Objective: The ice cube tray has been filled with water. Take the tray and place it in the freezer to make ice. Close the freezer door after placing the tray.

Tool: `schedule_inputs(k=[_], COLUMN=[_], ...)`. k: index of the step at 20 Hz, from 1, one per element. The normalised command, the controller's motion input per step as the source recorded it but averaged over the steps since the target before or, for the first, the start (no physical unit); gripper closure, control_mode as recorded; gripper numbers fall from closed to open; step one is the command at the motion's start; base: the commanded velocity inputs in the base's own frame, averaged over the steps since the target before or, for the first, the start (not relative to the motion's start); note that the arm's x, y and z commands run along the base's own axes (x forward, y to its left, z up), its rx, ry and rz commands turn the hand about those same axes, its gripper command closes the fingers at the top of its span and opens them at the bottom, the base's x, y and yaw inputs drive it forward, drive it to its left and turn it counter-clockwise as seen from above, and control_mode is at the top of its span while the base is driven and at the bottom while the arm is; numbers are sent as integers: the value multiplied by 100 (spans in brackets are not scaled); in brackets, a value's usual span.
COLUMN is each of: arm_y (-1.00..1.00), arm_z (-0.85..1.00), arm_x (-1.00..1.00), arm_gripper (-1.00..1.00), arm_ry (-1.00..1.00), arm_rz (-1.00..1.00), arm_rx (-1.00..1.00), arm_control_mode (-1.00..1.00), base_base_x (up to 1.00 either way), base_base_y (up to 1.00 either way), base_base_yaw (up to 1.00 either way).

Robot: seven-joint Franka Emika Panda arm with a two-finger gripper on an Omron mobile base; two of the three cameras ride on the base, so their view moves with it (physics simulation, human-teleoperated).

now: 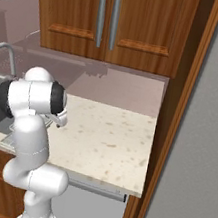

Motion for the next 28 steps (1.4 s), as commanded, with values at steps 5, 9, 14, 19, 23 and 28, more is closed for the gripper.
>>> schedule_inputs(k=[5,9,14,19,23,28], arm_y=[5,5,1,-8,-11,0], arm_z=[-21,-19,-4,2,9,23], arm_x=[-57,-50,-13,0,7,4], arm_gripper=[-100,-100,-100,-100,-100,-100], arm_ry=[0,0,0,-6,-8,-7], arm_rz=[0,0,0,0,0,0], arm_rx=[0,0,0,0,0,0], arm_control_mode=[-100,-100,-100,-100,-100,-100], base_base_x=[0,0,0,0,0,0], base_base_y=[0,0,0,0,0,0], base_base_yaw=[0,0,0,0,0,0])
